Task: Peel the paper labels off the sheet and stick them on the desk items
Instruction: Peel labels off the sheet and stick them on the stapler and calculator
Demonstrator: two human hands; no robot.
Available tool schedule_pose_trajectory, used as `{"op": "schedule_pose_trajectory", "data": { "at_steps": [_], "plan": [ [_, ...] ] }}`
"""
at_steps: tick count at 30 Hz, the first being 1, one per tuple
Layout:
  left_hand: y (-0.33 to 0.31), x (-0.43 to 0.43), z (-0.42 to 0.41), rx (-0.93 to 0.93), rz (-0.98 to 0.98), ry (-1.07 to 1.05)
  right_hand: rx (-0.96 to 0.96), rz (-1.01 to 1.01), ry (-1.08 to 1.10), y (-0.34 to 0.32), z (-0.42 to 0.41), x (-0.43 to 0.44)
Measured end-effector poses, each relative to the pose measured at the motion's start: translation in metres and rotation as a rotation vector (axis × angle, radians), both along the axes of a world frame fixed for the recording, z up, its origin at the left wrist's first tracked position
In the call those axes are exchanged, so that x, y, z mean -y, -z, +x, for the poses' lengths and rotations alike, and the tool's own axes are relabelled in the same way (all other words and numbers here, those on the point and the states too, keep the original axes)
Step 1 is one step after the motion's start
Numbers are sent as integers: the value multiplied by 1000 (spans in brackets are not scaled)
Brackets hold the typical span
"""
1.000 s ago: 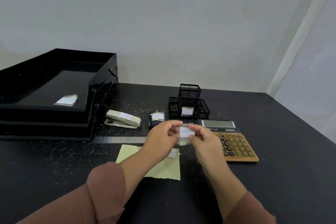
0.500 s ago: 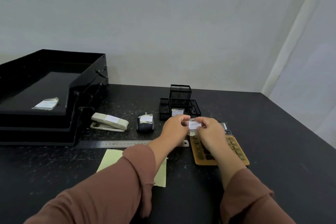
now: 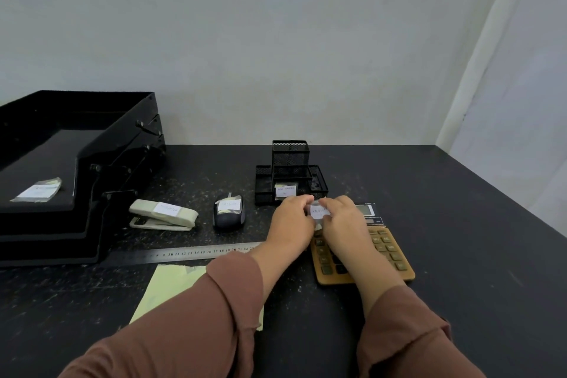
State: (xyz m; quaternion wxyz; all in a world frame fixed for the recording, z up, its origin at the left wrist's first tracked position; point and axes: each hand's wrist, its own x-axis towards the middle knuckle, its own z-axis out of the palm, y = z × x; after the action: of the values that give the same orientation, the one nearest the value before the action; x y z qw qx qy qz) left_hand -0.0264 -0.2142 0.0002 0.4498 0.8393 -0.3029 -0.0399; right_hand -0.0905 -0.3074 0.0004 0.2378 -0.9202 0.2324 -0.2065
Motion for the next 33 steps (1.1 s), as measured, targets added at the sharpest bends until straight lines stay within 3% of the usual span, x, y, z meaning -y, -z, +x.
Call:
{"op": "schedule_pose_trajectory", "data": {
  "at_steps": [15,33],
  "plan": [
    [2,0,1,3,40,5,-164,-243,87,4,4,1],
    [-9,0,6,-91,231,59,-259,-225,186,-1,-6,4]
  ]
}}
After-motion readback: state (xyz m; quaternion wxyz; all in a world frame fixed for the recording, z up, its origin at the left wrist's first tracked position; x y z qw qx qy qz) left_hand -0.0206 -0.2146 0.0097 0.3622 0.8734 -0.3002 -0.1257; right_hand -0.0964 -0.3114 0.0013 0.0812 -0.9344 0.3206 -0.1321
